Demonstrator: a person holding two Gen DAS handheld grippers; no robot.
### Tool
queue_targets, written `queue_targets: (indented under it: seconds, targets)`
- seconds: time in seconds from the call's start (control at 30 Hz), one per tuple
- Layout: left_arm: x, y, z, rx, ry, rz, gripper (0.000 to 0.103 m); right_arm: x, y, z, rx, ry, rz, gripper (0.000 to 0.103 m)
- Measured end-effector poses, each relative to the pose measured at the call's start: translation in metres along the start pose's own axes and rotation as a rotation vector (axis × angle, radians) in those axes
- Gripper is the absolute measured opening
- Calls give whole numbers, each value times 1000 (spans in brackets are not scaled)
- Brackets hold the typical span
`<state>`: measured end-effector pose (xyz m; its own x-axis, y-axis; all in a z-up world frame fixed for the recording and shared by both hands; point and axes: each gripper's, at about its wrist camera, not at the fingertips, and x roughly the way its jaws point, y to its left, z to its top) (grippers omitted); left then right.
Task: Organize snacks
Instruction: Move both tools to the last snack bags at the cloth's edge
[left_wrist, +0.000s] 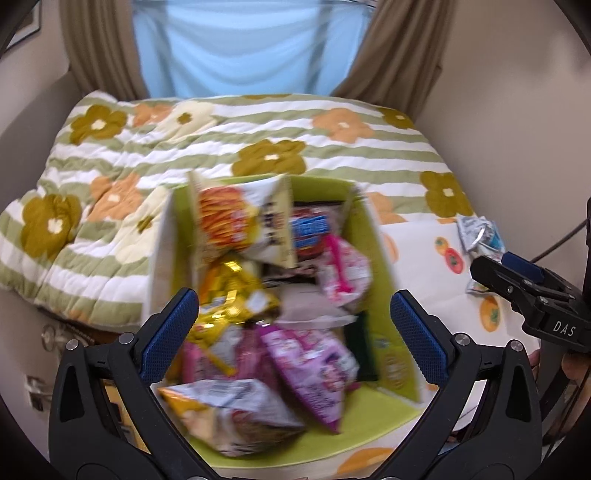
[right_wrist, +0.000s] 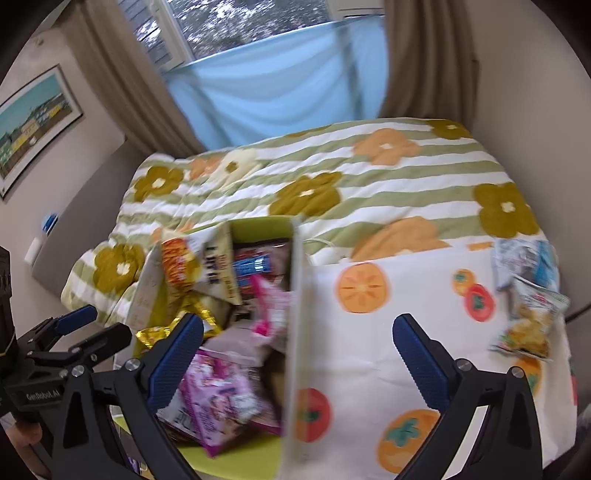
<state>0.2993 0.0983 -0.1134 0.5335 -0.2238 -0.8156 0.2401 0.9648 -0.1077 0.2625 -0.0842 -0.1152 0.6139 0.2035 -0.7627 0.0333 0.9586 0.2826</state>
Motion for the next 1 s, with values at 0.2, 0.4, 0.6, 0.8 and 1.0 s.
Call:
queue_targets:
  seconds: [0.2,0.4,0.6,0.8,1.0]
  targets:
    - [9,-77,14,59,-13,-32,103,-33,-72,-4,47,-13,-69,102]
    - [32,-174,43,188,-28,-78,103,-62,-144,-11,70,-18,-145,102]
    - [67,-268,71,363,-17,-148,103,-81,-204,-19,89,-41,-234,102]
    - [121,-350,88,632,32,-192,103,-73,-242,-23,160,-26,-232,102]
    - [189,-406,86,934,129,-261,103,-43,-260,-25,216,-5,-252,102]
